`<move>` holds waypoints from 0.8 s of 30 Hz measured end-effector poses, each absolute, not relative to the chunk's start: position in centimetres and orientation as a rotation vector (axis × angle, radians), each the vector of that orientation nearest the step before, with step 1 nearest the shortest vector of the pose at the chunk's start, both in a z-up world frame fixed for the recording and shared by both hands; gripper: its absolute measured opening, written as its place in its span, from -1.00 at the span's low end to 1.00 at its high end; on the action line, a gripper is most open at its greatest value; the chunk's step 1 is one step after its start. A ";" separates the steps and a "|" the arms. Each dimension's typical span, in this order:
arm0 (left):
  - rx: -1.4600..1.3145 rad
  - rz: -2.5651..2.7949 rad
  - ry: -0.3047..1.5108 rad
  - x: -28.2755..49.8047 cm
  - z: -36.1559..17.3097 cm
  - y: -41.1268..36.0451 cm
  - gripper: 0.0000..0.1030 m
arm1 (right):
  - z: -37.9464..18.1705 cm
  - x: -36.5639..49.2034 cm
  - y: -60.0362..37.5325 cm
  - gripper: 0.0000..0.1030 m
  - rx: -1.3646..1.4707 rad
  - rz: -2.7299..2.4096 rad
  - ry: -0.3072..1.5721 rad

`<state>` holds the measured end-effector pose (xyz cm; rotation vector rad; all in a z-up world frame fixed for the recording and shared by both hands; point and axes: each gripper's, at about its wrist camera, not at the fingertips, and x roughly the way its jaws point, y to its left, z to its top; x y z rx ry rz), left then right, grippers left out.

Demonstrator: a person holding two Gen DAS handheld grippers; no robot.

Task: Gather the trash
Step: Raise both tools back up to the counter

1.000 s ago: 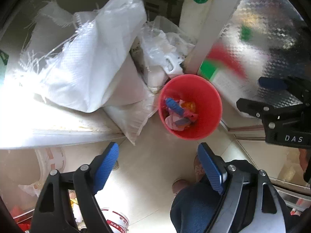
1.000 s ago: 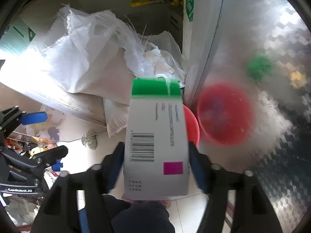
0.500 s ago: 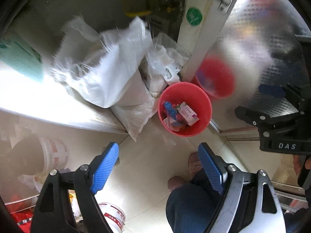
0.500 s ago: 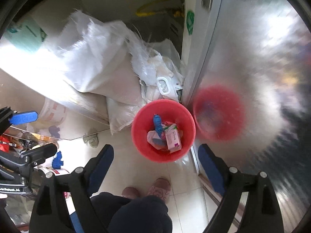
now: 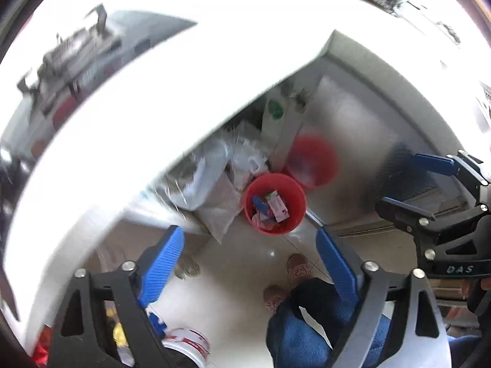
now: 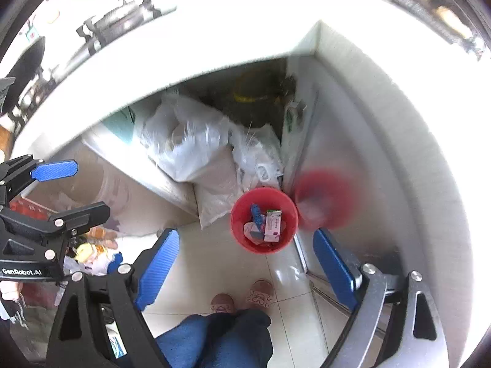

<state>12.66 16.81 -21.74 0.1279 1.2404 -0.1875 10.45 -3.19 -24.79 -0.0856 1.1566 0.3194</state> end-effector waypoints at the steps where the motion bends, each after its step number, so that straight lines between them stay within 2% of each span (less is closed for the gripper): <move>1: 0.140 -0.191 1.226 12.8 -20.8 16.6 0.75 | -23.6 10.2 -3.5 0.87 -0.081 0.308 1.146; 3: 0.150 -0.204 1.199 13.1 -18.6 16.2 0.83 | -21.6 9.8 -3.8 0.95 -0.076 0.286 1.125; 5: 0.152 -0.217 1.174 13.6 -16.9 15.8 0.99 | -19.8 9.7 -4.4 0.98 -0.072 0.265 1.104; 12: 0.194 -0.290 1.107 15.6 -12.8 13.2 0.99 | -15.2 9.6 -7.0 0.98 -0.057 0.182 1.040; 24: 0.230 -0.389 1.062 21.9 -10.0 6.7 0.99 | -12.5 12.5 -13.1 0.98 0.005 0.079 0.995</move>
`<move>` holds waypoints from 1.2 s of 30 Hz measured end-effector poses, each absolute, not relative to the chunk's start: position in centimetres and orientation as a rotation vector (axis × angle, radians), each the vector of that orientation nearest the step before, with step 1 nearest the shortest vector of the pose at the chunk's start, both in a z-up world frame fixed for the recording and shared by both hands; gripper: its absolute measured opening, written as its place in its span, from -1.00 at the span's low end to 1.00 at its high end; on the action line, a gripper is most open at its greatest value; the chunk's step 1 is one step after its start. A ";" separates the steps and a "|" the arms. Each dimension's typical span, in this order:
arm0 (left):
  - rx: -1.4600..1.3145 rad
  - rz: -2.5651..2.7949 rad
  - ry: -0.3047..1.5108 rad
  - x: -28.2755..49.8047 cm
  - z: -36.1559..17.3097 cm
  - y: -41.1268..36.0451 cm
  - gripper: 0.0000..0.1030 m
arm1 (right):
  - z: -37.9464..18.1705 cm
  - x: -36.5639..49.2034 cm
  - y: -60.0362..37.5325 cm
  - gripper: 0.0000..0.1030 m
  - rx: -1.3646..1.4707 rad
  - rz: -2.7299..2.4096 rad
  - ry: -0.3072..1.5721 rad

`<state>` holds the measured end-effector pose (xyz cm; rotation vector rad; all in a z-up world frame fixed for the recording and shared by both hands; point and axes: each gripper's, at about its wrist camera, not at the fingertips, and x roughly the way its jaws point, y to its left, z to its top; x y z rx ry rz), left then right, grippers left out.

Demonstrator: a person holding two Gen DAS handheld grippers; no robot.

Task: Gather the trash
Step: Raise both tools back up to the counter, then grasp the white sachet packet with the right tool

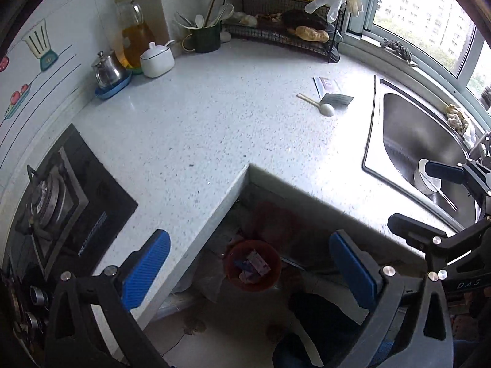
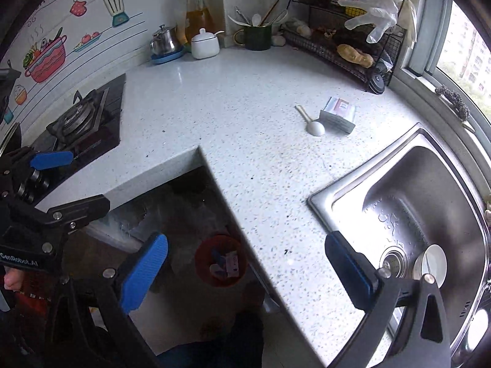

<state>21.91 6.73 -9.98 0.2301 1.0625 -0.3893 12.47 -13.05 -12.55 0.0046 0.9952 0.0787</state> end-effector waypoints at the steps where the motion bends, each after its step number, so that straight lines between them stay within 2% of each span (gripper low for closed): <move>1: 0.232 -0.396 1.062 22.6 -9.9 6.3 0.99 | -12.5 13.1 -13.7 0.98 0.004 0.074 0.993; 14: 0.226 -0.430 1.099 32.1 -10.9 -0.6 0.99 | -12.2 20.6 -20.7 0.98 0.011 0.038 1.028; 31: 0.232 -0.444 1.215 39.3 -14.9 -7.3 0.99 | -14.8 28.6 -26.1 0.98 -0.066 0.141 1.074; 32: 0.230 -0.440 1.223 39.5 -15.2 -7.4 0.99 | -14.9 28.9 -26.2 0.95 -0.070 0.150 1.075; 36: 0.208 -0.413 1.252 40.0 -16.2 -7.5 0.99 | -16.2 30.6 -26.2 0.52 -0.085 0.209 1.113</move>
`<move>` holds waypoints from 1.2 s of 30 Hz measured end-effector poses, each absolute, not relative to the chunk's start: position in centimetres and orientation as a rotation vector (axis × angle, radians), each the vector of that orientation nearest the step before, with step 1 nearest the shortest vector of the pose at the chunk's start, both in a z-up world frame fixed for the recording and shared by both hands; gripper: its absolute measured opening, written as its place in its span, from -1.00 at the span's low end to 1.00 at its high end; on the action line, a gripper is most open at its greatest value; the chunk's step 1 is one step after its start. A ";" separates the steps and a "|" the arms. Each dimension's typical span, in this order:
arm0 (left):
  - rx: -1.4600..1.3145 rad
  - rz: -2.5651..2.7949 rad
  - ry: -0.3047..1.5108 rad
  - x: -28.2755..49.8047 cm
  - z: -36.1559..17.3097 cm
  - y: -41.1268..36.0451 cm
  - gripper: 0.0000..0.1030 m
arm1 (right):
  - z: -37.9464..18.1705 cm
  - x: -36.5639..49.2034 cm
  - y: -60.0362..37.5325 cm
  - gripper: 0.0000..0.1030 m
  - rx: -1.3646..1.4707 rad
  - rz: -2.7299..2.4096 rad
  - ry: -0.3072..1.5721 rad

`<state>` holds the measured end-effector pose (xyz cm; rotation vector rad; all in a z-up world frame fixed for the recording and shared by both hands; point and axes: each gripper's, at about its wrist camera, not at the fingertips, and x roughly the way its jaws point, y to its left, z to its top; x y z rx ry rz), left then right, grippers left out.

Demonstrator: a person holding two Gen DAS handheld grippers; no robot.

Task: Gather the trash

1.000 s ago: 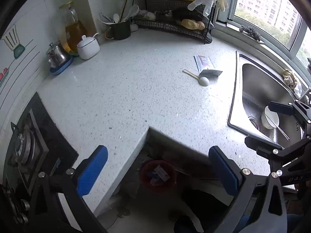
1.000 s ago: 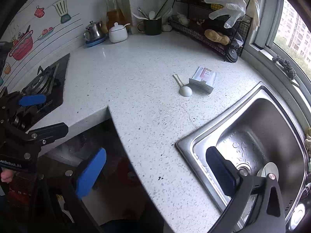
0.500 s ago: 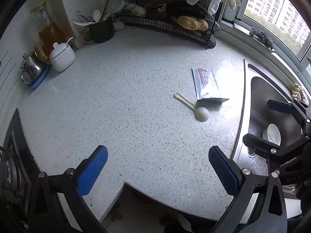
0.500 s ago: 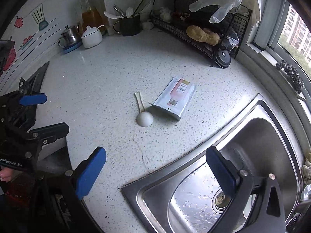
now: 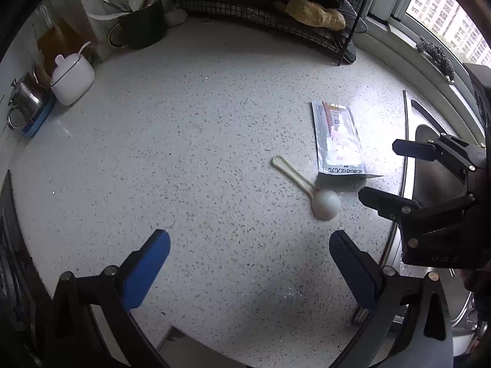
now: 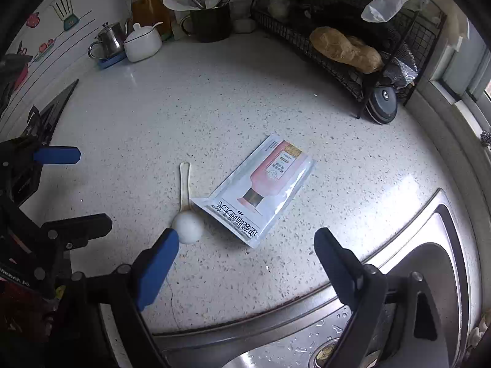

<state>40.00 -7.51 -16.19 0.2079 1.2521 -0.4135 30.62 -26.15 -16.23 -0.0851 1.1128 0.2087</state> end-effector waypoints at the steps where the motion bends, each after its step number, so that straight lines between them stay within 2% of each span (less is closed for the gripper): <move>1: 0.205 -0.409 1.257 40.1 -16.4 -7.5 0.99 | -16.6 30.9 -26.1 0.44 -0.092 0.220 1.121; 5: 0.205 -0.391 1.276 40.1 -16.9 -7.6 0.99 | -17.5 31.7 -25.7 0.13 -0.116 0.266 1.141; 7: 0.198 -0.383 1.285 40.3 -17.1 -7.5 0.99 | -17.8 32.0 -25.5 -0.16 -0.120 0.293 1.142; 10: 0.189 -0.374 1.298 40.4 -17.3 -7.5 0.99 | -18.2 32.5 -24.9 -0.45 -0.140 0.331 1.145; 16: 0.196 -0.390 1.309 40.3 -17.2 -8.5 0.99 | -18.4 33.3 -24.5 -0.92 -0.143 0.334 1.140; 25: 0.225 -0.442 1.300 40.7 -17.2 -11.8 0.99 | -16.8 32.2 -28.3 -0.98 0.000 0.234 1.097; 36: 0.270 -0.440 1.320 42.3 -19.7 -15.8 0.98 | -17.2 30.1 -32.3 -0.98 0.108 0.175 1.095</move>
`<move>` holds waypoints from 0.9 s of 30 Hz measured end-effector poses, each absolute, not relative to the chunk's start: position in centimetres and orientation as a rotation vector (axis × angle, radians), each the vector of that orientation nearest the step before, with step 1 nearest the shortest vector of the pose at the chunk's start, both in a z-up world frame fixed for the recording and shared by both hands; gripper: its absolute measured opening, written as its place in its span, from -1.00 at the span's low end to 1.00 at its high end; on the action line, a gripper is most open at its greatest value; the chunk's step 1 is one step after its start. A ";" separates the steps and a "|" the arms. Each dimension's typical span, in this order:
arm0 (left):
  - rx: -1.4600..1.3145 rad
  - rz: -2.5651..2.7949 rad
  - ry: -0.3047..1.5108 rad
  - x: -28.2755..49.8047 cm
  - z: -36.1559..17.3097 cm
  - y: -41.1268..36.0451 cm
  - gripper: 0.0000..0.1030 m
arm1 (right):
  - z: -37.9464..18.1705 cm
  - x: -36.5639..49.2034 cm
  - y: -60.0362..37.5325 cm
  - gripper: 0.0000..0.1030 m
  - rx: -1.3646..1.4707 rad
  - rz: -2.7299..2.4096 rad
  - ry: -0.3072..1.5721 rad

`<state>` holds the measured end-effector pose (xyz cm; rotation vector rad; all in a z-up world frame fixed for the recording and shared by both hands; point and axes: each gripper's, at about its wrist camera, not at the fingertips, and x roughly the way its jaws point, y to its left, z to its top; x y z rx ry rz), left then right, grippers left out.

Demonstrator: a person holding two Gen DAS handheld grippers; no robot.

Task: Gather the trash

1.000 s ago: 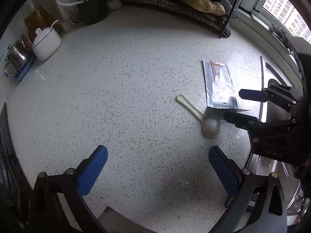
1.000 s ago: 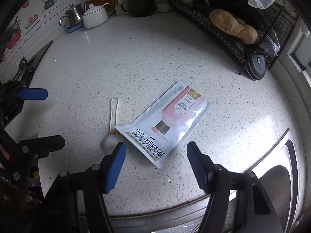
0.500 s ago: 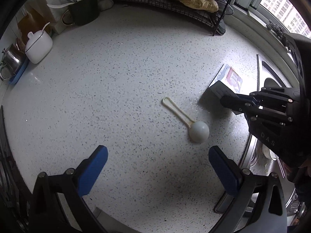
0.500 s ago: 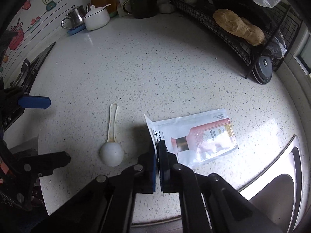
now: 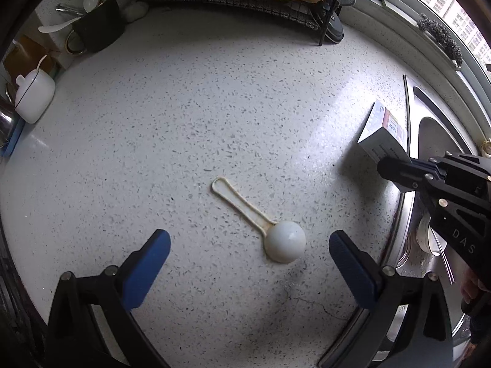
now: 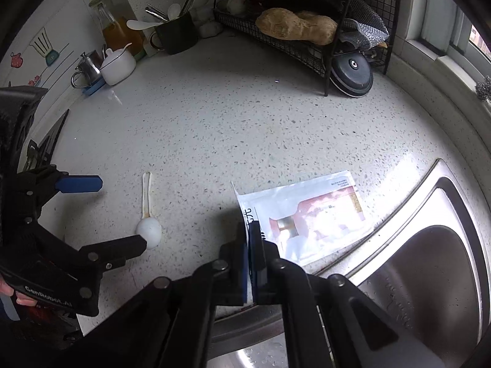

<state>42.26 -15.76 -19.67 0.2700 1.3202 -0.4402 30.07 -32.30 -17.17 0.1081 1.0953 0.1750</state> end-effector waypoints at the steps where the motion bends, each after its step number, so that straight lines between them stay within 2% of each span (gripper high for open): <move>1: 0.273 -0.436 1.324 42.4 -19.9 -16.0 0.94 | -17.2 29.9 -32.3 -0.98 0.106 0.175 1.095; 7: 0.287 -0.419 1.348 43.0 -21.1 -17.1 0.64 | -17.1 29.8 -32.4 -0.98 0.131 0.185 1.090; 10: 0.301 -0.411 1.338 43.1 -21.6 -17.5 0.60 | -17.0 29.9 -32.8 -0.98 0.144 0.189 1.092; 12: 0.301 -0.416 1.333 42.9 -21.7 -17.3 0.45 | -17.1 30.2 -32.3 -0.98 0.143 0.188 1.094; 14: 0.299 -0.425 1.316 42.5 -21.4 -16.9 0.07 | -17.0 30.6 -32.2 -0.98 0.139 0.186 1.093; 15: 0.298 -0.429 1.310 42.4 -21.2 -16.5 -0.03 | -17.1 30.6 -32.1 -0.98 0.138 0.184 1.094; 17: 0.293 -0.439 1.298 42.3 -21.0 -16.1 -0.47 | -17.0 30.6 -31.9 -0.98 0.147 0.181 1.094; 27: 0.238 -0.484 1.268 39.5 -20.3 -13.1 -0.46 | -16.2 29.9 -28.5 -0.98 0.100 0.213 1.094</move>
